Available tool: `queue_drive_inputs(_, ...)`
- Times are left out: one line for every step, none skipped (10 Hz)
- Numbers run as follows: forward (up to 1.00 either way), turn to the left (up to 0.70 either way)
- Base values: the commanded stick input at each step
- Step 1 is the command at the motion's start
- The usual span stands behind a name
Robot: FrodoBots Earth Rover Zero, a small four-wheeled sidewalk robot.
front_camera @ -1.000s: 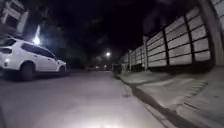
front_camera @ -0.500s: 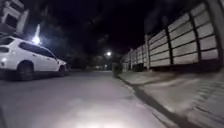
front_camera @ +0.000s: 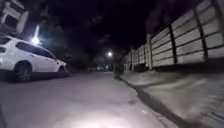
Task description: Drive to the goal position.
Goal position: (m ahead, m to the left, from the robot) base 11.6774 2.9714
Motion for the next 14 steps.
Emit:
queue_drive_inputs(0.5,0.0)
queue_drive_inputs(0.5,0.0)
queue_drive_inputs(0.5,0.0)
queue_drive_inputs(0.5,0.0)
queue_drive_inputs(0.5,0.0)
queue_drive_inputs(0.5,0.0)
queue_drive_inputs(0.5,0.0)
queue_drive_inputs(0.5,0.0)
queue_drive_inputs(0.5,0.0)
queue_drive_inputs(0.5,0.0)
queue_drive_inputs(0.5,0.0)
queue_drive_inputs(0.5,0.0)
queue_drive_inputs(0.5,0.0)
queue_drive_inputs(0.5,0.0)
